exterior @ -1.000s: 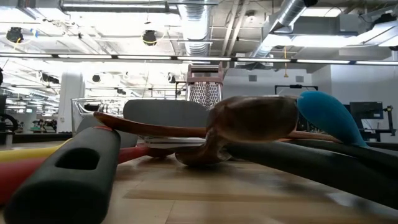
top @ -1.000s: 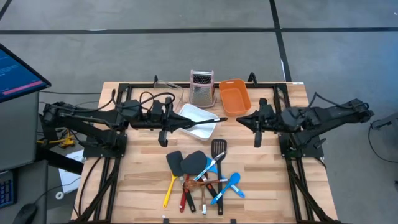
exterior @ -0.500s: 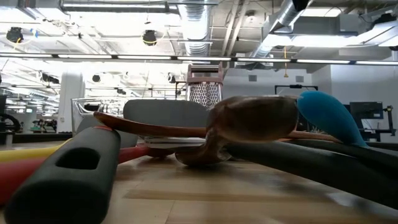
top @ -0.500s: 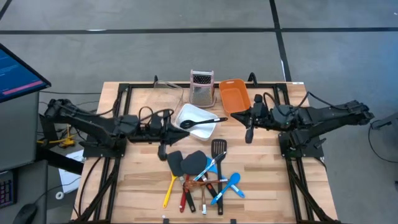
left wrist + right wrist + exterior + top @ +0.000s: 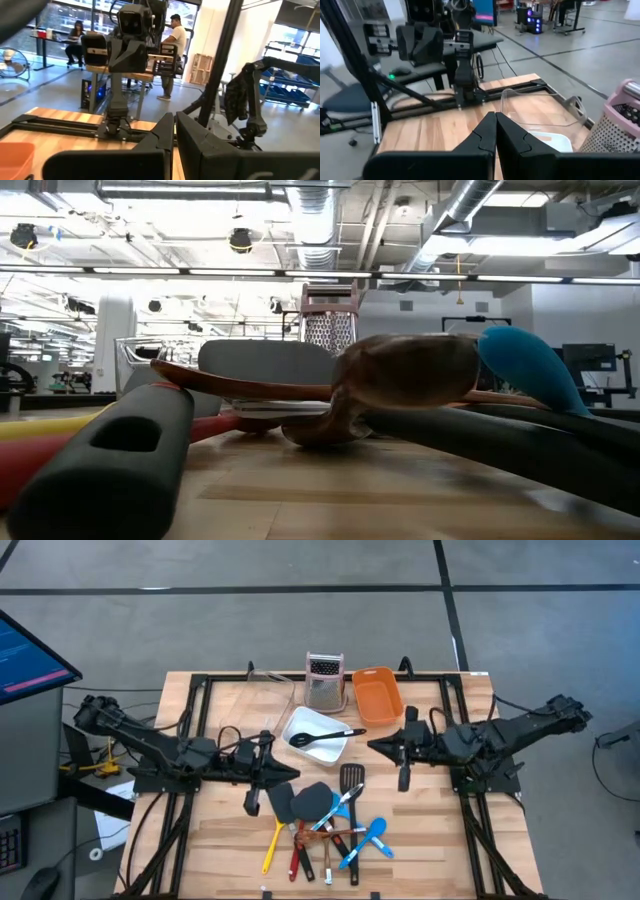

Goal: Pick & Place Kitchen Items
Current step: Put the wooden spoon into the white bin

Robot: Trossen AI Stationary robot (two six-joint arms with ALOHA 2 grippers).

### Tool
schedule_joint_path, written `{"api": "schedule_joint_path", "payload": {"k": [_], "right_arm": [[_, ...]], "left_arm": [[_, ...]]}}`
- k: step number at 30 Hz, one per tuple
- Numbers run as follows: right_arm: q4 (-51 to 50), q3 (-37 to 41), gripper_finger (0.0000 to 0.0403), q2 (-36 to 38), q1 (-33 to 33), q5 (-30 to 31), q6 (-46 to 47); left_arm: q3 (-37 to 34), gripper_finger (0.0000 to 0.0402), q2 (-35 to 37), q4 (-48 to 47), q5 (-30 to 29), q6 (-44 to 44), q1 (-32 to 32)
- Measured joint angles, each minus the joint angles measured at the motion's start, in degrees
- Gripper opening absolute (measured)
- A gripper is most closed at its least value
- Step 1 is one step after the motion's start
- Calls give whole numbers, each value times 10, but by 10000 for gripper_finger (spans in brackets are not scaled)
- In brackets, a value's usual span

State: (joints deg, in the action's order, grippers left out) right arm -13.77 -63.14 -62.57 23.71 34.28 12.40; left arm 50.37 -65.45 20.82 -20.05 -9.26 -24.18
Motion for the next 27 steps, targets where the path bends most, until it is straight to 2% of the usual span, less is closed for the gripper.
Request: {"api": "schedule_joint_path", "payload": {"k": [5,14,23,27], "right_arm": [[-94,-91,0,-71,31,29,29],[-323,-209,0,-181,71,24,216],[-337,-217,0,-257,110,-137,193],[-337,-217,0,-293,121,-163,207]], "left_arm": [[0,4,0,-1,0,0,-28],[0,4,0,-17,1,0,-78],[0,4,0,-22,3,0,-89],[0,4,0,-24,3,4,-89]]}}
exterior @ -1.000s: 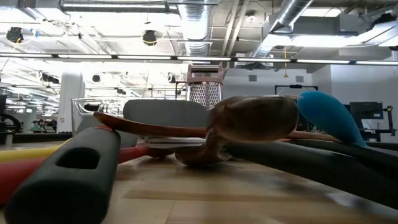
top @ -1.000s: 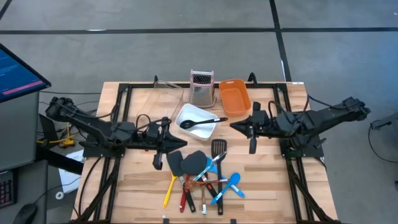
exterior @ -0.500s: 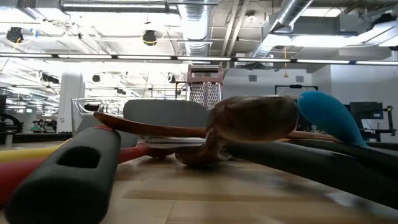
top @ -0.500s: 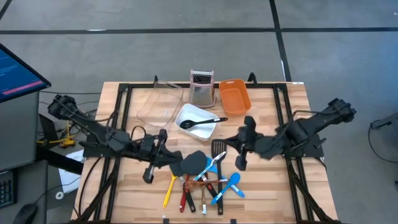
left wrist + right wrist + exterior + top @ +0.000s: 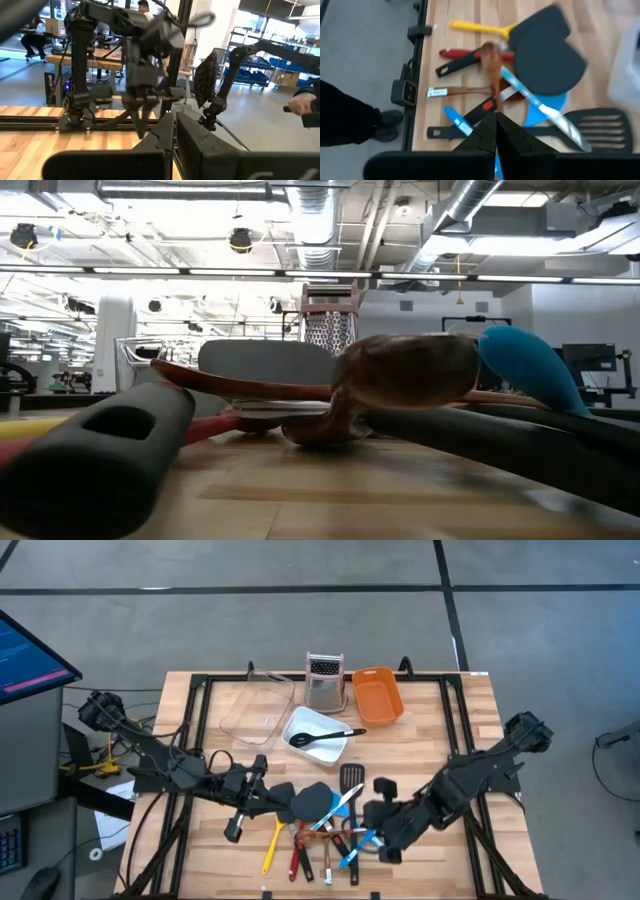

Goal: Pick & Place Kitchen Items
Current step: Put the wooden spoon into the white bin

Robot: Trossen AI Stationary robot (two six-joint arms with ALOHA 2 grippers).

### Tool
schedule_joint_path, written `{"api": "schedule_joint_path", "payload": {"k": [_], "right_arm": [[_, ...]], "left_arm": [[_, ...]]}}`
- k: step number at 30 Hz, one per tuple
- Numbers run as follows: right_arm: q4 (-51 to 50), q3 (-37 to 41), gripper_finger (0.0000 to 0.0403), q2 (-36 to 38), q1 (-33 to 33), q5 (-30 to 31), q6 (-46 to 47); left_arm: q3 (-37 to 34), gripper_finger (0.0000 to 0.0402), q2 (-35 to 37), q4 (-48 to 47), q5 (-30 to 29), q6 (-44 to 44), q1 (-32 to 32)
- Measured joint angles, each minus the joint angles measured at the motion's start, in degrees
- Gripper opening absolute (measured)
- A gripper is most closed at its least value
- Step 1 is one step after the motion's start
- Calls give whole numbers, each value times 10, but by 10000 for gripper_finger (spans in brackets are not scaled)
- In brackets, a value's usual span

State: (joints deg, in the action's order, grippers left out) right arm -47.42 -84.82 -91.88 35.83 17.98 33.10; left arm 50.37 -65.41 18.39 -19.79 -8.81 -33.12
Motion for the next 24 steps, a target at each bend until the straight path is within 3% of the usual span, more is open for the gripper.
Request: {"api": "schedule_joint_path", "payload": {"k": [12,24], "right_arm": [[4,-1,15,-101,-19,0,24],[43,0,141,-153,-44,-16,55]], "left_arm": [[0,4,49,-42,-3,12,0],[0,4,82,-99,-2,4,-19]]}}
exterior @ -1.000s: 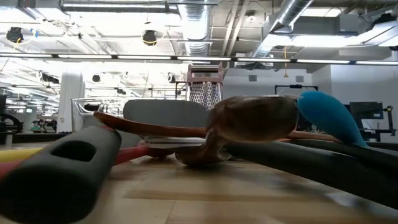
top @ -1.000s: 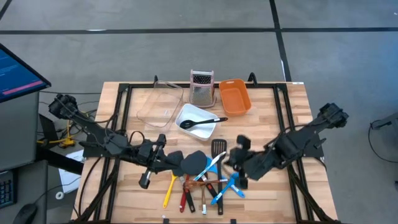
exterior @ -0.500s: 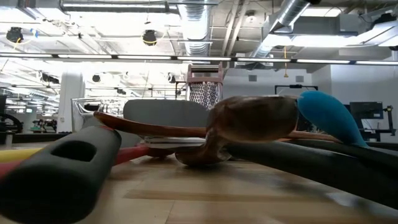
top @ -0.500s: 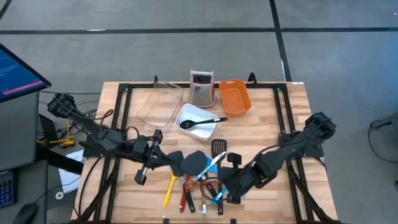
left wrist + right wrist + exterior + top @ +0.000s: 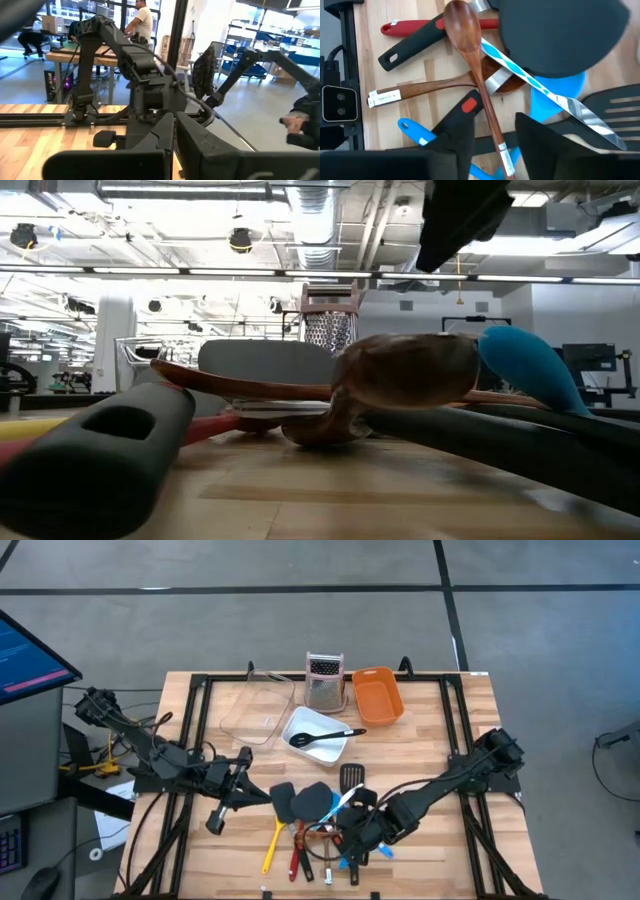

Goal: Pick & Place Kitchen Items
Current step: Put the wooden spoon into the white bin

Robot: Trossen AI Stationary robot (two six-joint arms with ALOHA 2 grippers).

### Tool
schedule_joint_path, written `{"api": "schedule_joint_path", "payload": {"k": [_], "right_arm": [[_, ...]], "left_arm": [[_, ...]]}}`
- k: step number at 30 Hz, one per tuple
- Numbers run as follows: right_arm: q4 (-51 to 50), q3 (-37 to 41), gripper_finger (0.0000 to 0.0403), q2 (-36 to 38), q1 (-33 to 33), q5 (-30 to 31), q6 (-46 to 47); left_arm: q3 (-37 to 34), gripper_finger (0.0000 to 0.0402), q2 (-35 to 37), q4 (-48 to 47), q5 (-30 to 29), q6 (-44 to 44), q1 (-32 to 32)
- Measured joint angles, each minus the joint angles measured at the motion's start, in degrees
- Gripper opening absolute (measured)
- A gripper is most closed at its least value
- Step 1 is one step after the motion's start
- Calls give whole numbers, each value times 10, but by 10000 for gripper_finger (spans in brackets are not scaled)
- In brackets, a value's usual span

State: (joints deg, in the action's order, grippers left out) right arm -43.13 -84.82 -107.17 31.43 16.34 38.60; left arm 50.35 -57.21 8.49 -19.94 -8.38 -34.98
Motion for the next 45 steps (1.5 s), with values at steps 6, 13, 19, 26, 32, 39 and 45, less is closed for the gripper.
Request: {"api": "schedule_joint_path", "payload": {"k": [6,13,19,26,32,39,45], "right_arm": [[12,1,179,-11,-1,0,-2],[26,0,189,-31,-1,-15,-9],[41,-2,181,-55,-1,-31,-16],[18,3,179,-77,-4,-31,-20],[27,2,183,-90,-5,-28,-32],[36,-1,178,-114,-12,-35,-32],[28,1,170,-123,-11,-39,-36]], "left_arm": [[0,4,2,-1,2,0,-12],[0,4,2,-2,2,0,-12],[0,4,2,-2,1,0,-12],[-12,4,2,-2,0,-7,-12],[-28,4,2,-3,0,-45,-12],[-29,4,2,0,0,-56,-12],[-29,4,2,0,2,-56,-12]]}}
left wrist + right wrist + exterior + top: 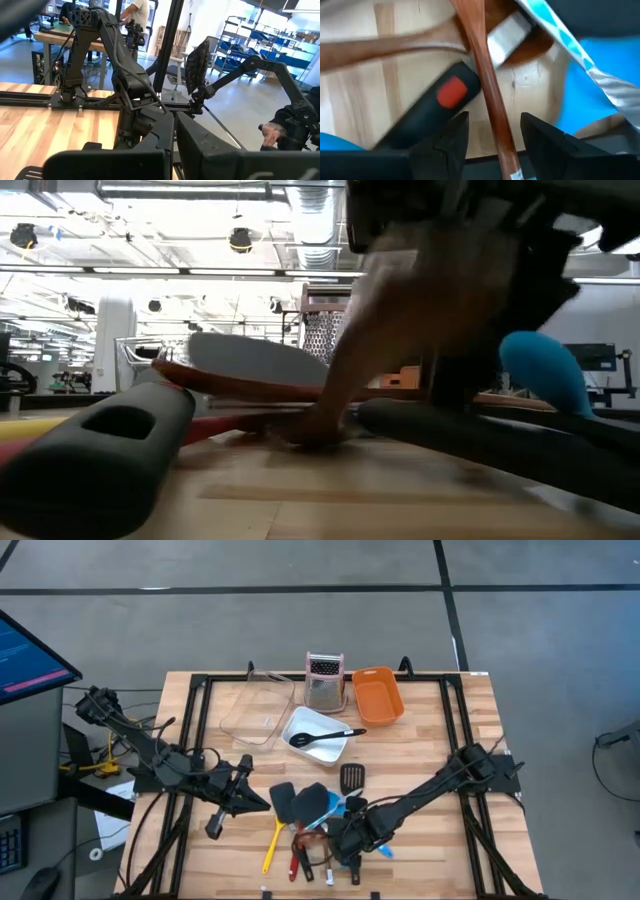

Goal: Pick & Place Kitchen Items
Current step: Put the wooden spoon into the white bin

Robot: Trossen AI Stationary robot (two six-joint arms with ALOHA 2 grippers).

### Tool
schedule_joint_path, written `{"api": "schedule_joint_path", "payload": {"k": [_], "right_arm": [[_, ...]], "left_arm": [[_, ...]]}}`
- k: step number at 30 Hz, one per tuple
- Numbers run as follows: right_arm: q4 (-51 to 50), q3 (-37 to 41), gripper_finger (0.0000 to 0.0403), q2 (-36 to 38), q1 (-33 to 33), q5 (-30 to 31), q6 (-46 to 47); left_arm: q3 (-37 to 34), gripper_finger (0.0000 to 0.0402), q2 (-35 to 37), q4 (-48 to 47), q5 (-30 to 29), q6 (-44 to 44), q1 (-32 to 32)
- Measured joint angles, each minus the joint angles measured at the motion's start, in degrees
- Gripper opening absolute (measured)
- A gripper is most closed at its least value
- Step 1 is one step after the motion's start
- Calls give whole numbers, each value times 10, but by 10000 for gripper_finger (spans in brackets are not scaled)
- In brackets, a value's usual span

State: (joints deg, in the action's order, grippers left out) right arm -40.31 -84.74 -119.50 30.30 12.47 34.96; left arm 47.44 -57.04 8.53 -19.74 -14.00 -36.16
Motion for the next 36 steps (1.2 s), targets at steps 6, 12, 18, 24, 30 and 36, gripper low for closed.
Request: {"api": "schedule_joint_path", "payload": {"k": [6,12,18,24,30,36], "right_arm": [[-5,0,140,1,-6,7,-5],[-4,0,85,1,-14,7,-5],[-5,-1,31,1,-16,-13,-11],[-12,-1,31,3,-15,-21,-11],[-17,0,31,34,-14,-6,-20],[-9,-1,31,106,-22,31,-37]], "left_arm": [[0,4,0,1,0,0,0],[0,4,0,1,0,0,0],[0,4,0,1,-1,0,0],[0,4,0,1,-3,0,0],[0,4,0,1,-3,0,0],[0,4,0,1,-2,0,0]]}}
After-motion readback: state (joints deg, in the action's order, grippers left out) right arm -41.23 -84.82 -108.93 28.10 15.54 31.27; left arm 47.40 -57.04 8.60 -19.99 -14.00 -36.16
